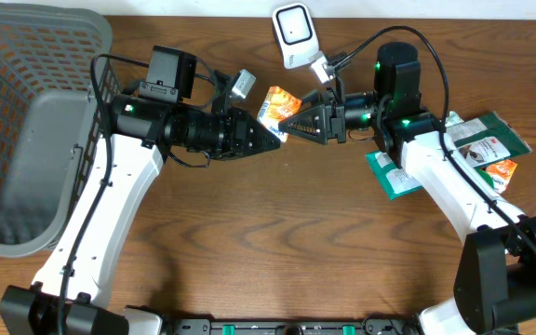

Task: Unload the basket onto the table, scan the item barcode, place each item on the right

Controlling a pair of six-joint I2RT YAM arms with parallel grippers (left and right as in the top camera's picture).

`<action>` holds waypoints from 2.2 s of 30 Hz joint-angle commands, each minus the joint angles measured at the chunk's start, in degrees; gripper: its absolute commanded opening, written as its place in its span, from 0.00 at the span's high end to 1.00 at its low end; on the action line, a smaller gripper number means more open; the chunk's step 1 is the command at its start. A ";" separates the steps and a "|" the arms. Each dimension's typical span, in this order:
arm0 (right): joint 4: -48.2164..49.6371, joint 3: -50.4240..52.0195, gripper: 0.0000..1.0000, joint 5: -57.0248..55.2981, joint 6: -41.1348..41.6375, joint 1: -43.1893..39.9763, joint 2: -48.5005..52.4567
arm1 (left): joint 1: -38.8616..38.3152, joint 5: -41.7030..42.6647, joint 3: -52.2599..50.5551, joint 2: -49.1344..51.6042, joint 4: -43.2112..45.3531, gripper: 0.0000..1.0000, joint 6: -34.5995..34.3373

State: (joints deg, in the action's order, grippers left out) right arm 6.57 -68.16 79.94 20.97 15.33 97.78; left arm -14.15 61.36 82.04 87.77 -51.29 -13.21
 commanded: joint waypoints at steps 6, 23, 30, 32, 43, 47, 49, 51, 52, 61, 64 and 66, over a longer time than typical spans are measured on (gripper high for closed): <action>0.13 -0.09 0.54 -6.01 1.31 0.52 0.15 | -0.07 0.96 -0.07 0.22 0.00 0.88 1.22; -1.42 -0.04 0.40 -6.56 1.95 1.14 0.15 | -0.07 -1.22 -0.07 0.22 -0.17 0.89 3.13; -20.37 -0.04 0.37 -17.64 -5.81 1.62 0.15 | -0.07 -25.24 -0.07 0.22 -6.36 0.69 3.08; -28.28 -0.02 0.37 -28.13 -9.05 2.32 0.15 | -0.07 -32.65 -0.09 0.22 -7.93 0.61 2.89; -42.16 0.83 0.37 -60.87 -10.12 12.85 0.57 | -0.07 -51.98 -4.76 0.24 -8.39 0.53 -8.61; -41.57 2.25 0.58 -66.69 -7.76 18.05 2.19 | -0.07 -52.00 -8.59 0.24 -6.99 0.79 -8.55; -40.17 2.71 0.67 -69.72 -7.72 20.39 3.37 | -0.07 -52.00 -10.60 0.24 -6.03 0.91 -8.57; -38.64 2.71 0.66 -72.63 -7.72 22.21 4.46 | -0.07 -51.93 -12.48 0.24 -4.68 0.92 -8.59; -38.07 2.73 0.62 -74.60 -7.69 22.93 4.79 | -0.07 -51.49 -13.53 0.24 -3.85 0.92 -8.61; -30.84 2.73 0.72 -79.19 -5.11 24.09 8.55 | -0.07 -48.19 -24.04 0.24 3.37 0.92 -12.66; -30.23 2.73 0.73 -79.01 -5.09 24.09 10.40 | -0.07 -43.60 -26.97 0.24 6.36 0.92 -12.66; -28.76 2.73 0.73 -78.99 -5.09 24.02 11.63 | -0.09 -41.22 -28.81 0.24 8.52 0.92 -12.92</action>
State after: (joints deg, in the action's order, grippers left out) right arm -23.09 -65.49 1.96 14.85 39.35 107.53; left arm -14.15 15.29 55.29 87.81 -44.16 -25.28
